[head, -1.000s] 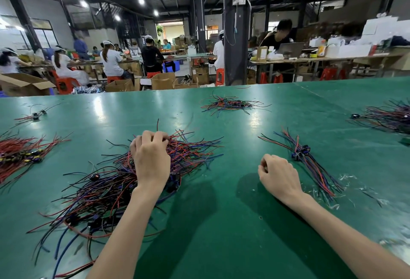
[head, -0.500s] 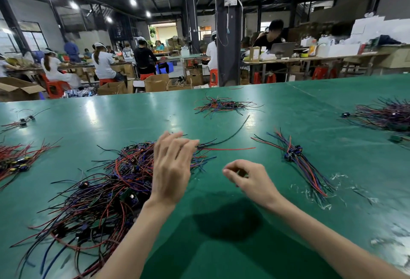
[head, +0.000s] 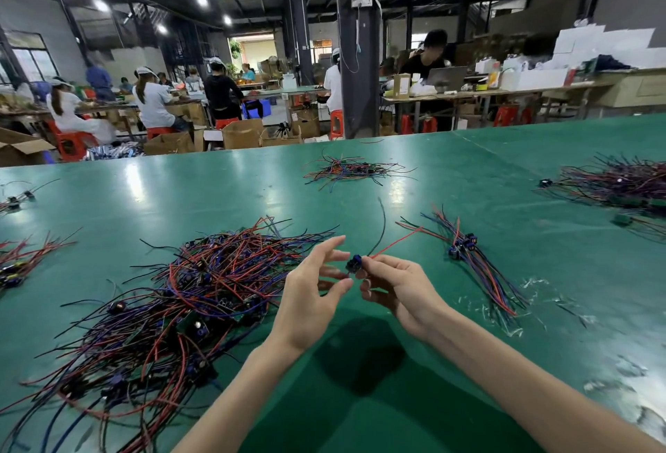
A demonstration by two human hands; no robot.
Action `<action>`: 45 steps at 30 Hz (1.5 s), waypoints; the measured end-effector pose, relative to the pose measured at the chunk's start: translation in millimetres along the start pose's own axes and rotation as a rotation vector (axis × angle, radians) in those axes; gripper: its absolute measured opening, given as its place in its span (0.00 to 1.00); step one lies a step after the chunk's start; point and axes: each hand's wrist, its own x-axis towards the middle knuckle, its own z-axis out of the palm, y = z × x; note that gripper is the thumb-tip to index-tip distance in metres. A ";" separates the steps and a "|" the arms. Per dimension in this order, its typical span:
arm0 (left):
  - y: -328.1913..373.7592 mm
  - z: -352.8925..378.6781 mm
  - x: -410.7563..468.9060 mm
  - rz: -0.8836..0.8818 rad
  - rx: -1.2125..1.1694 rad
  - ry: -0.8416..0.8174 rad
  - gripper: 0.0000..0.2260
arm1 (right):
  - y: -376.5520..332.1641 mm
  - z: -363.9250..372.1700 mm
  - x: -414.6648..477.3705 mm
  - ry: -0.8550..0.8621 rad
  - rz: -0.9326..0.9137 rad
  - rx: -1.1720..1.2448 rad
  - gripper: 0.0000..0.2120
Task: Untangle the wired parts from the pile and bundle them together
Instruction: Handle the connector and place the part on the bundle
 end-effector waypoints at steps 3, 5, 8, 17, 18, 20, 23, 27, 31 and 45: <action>-2.9 4.2 0.2 -0.191 -0.090 -0.027 0.15 | -5.6 -5.2 3.3 0.040 -0.017 0.068 0.06; -3.4 7.2 -0.4 -0.281 -0.202 -0.065 0.08 | -8.7 -9.2 5.4 0.069 -0.024 0.096 0.05; -1.2 11.0 -1.7 -0.383 -0.379 -0.142 0.05 | -9.6 -14.2 7.9 0.093 -0.015 0.104 0.04; 1.1 7.8 -3.1 -0.525 -0.503 -0.328 0.06 | -5.0 -20.1 12.5 0.070 0.033 0.027 0.04; 1.3 6.7 -4.0 -0.536 -0.503 -0.370 0.06 | -4.4 -19.9 12.4 0.076 0.035 0.020 0.04; 1.4 3.7 -5.6 -0.554 -0.506 -0.466 0.05 | -3.2 -19.9 12.6 0.088 0.048 0.002 0.05; 1.9 -0.6 -7.4 -0.586 -0.482 -0.574 0.05 | -3.3 -21.8 12.9 0.118 0.088 -0.069 0.05; 0.4 -1.1 -6.6 -0.567 -0.418 -0.605 0.08 | -7.0 -27.9 16.7 0.200 0.130 -0.103 0.06; -3.1 -0.1 -0.8 -0.624 -0.542 -0.378 0.20 | -25.1 -32.9 26.2 0.290 0.101 0.033 0.09; -19.5 16.9 -6.7 -0.559 -0.587 0.056 0.09 | -81.0 -24.9 156.1 0.042 0.208 0.186 0.46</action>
